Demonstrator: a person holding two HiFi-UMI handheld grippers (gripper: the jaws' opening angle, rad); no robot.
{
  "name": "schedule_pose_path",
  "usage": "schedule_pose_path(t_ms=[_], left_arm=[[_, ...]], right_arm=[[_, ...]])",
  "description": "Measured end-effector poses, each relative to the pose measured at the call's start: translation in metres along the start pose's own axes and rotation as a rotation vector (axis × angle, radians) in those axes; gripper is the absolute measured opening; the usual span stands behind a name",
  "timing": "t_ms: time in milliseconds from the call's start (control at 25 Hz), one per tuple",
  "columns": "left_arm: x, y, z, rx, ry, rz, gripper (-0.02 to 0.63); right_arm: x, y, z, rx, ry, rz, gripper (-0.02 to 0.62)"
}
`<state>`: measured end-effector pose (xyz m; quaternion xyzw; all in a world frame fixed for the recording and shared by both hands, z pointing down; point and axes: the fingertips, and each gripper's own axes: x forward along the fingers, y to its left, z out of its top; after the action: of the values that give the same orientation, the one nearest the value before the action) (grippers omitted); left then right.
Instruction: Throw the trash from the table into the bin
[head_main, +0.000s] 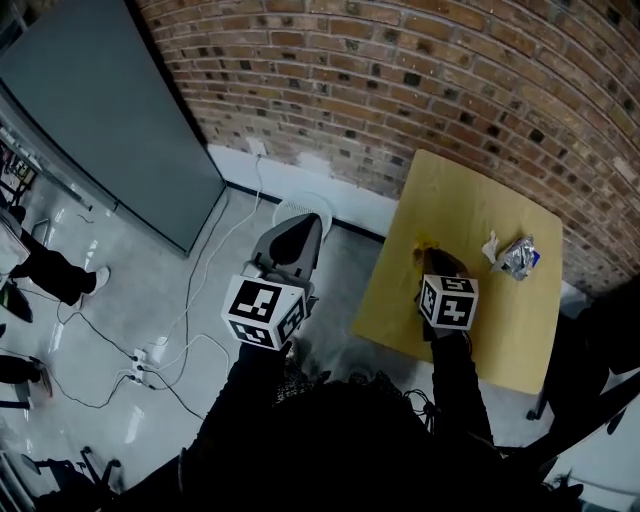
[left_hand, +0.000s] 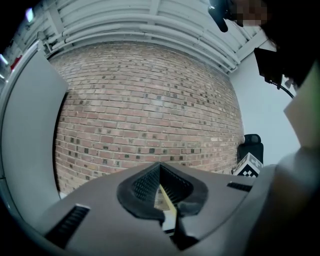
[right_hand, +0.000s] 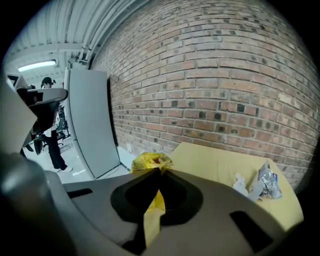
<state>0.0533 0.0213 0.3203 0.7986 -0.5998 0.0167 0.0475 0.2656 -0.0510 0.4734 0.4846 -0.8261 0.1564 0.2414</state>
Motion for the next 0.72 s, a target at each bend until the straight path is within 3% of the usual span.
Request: schedule_pose_path(t_ms=[480, 720], left_arm=[[-0.021, 0.184, -0.002, 0.004, 0.032, 0.018, 0.008], [-0.032, 0.233, -0.01, -0.006, 0.049, 0.018, 0.006]], right_arm=[[0.07, 0.12, 0.063, 0.025, -0.037, -0.058, 0.014], [0.096, 0.167, 0.075, 0.045, -0.027, -0.043, 0.014]])
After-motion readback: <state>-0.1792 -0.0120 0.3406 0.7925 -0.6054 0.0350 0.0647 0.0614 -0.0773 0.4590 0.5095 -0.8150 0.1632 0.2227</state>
